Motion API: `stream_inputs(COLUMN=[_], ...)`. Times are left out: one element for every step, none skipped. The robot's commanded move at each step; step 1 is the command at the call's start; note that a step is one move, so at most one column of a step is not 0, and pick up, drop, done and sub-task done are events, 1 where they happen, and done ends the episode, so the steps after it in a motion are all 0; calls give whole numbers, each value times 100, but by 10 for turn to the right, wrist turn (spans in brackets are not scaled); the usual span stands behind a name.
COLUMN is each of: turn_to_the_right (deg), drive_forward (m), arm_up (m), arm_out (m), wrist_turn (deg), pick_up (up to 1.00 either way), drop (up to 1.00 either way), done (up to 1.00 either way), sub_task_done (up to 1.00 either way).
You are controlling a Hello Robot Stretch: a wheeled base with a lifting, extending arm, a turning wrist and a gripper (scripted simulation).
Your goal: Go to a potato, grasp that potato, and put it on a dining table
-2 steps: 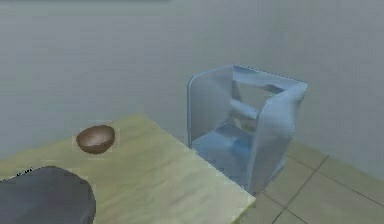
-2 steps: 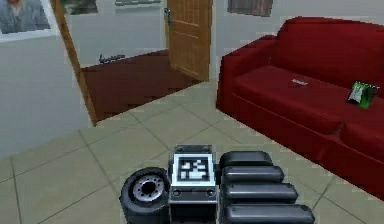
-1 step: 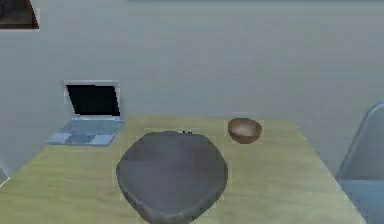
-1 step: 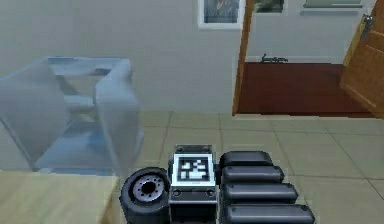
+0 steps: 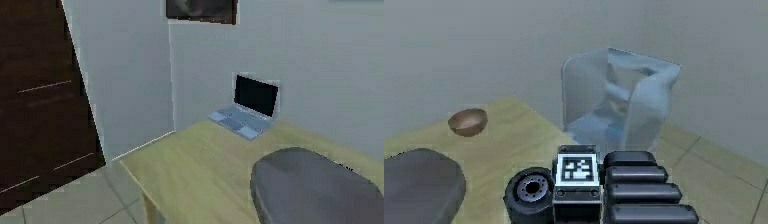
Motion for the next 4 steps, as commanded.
stream_inputs(turn_to_the_right=[-450, -390, 450, 450], drive_forward=[0, 0, 0, 0], arm_up=[0, 0, 0, 0], arm_out=[0, 0, 0, 0], wrist_turn=[0, 0, 0, 0], pick_up=[0, 0, 0, 0], drop=[0, 0, 0, 0], done=[0, 0, 0, 0], sub_task_done=[0, 0, 0, 0])
